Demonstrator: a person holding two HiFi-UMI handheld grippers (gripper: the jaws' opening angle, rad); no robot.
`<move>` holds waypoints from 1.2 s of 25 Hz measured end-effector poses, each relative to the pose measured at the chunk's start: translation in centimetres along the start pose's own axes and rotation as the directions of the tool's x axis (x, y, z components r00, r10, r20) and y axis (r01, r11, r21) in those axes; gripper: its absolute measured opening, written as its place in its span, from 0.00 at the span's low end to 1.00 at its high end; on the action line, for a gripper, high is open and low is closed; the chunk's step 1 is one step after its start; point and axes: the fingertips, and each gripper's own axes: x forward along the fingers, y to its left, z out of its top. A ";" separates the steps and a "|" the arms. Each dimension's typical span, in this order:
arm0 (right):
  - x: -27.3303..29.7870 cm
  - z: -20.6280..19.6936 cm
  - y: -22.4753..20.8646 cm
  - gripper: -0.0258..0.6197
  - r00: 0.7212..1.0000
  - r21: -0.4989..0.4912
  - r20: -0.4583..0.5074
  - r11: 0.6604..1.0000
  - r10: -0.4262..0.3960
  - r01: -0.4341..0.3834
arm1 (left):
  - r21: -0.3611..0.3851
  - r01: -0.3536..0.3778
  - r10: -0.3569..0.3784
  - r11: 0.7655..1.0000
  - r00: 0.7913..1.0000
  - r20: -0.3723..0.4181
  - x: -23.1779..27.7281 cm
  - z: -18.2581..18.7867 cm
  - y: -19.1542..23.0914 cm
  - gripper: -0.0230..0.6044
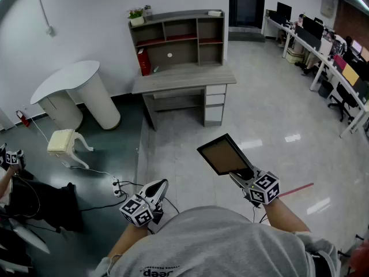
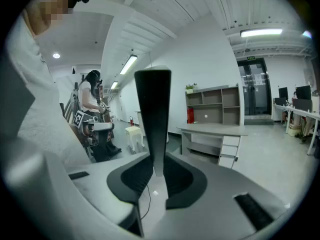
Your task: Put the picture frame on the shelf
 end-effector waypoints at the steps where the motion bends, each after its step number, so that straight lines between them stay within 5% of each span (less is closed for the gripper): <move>1: -0.1 -0.1 0.1 0.15 1.000 -0.001 -0.001 1.000 0.002 -0.002 | 0.000 0.001 -0.001 1.000 1.000 0.000 0.0 -0.1 -0.1 0.05; 15: -2.3 0.0 -1.5 0.16 1.000 0.031 0.021 0.999 -0.015 0.015 | -0.001 0.021 -0.021 1.000 0.999 -0.028 2.1 -0.5 -1.8 0.05; 30: -11.9 -1.9 -6.9 0.16 1.000 0.002 0.005 1.000 0.014 -0.014 | -0.001 0.004 -0.004 1.000 1.000 0.001 9.1 -2.0 -10.2 0.05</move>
